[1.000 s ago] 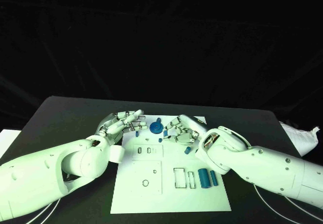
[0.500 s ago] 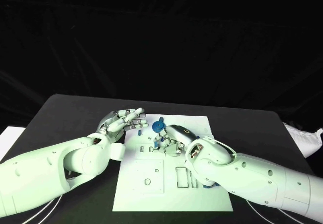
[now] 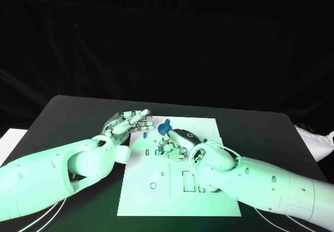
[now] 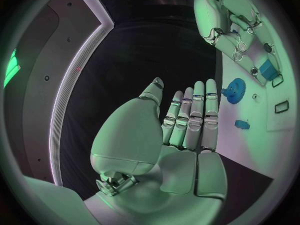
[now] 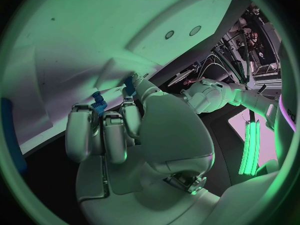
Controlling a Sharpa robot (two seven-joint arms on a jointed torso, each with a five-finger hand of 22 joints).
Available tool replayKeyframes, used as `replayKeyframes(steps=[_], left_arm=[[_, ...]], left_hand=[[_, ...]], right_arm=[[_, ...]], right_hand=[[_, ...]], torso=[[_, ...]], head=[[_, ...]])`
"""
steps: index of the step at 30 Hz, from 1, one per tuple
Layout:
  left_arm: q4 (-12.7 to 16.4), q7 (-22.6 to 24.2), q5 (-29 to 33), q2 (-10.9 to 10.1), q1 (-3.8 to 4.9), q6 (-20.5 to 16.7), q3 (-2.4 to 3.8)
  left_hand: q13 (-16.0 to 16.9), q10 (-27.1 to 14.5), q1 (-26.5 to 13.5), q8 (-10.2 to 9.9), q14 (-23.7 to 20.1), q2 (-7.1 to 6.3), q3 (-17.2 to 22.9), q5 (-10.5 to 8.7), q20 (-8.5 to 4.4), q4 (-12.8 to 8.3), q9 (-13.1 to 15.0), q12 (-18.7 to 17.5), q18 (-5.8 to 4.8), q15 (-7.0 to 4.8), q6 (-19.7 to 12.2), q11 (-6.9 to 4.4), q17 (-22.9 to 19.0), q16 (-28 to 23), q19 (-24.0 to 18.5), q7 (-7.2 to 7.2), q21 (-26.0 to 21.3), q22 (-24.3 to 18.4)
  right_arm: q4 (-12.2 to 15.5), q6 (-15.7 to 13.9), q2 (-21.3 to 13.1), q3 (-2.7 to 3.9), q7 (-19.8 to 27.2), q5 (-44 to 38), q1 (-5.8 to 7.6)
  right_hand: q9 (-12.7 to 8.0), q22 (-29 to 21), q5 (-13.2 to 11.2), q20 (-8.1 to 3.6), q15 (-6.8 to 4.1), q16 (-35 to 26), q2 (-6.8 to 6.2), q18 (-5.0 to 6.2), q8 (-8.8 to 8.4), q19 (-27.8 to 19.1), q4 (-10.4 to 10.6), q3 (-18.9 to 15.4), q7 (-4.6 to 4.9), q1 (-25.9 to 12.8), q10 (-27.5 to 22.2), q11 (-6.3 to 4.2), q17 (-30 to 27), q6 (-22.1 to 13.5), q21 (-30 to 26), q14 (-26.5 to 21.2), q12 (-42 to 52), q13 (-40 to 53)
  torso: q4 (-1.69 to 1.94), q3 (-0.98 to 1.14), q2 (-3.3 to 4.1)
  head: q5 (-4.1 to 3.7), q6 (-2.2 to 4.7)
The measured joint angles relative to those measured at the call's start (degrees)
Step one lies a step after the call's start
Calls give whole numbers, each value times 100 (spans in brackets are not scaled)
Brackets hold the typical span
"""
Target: Assemble the parts on the task board
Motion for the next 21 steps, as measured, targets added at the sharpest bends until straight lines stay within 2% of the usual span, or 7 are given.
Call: replayKeyframes(steps=[21], left_arm=[[-7, -2, 3, -5, 0, 5, 0]], left_hand=[[0, 0, 0, 0, 0, 0, 0, 0, 0, 0, 0, 0, 0, 0, 0, 0, -1, 0, 0, 0, 0, 0]], right_arm=[[216, 243, -164, 11, -194, -258, -9]], right_hand=[[33, -14, -4, 0, 0, -12, -19, 0, -3, 0, -13, -16, -7, -19, -3, 3, -1, -7, 0, 0, -34, 84]], torso=[[1, -4, -3]], head=[[-2, -74]])
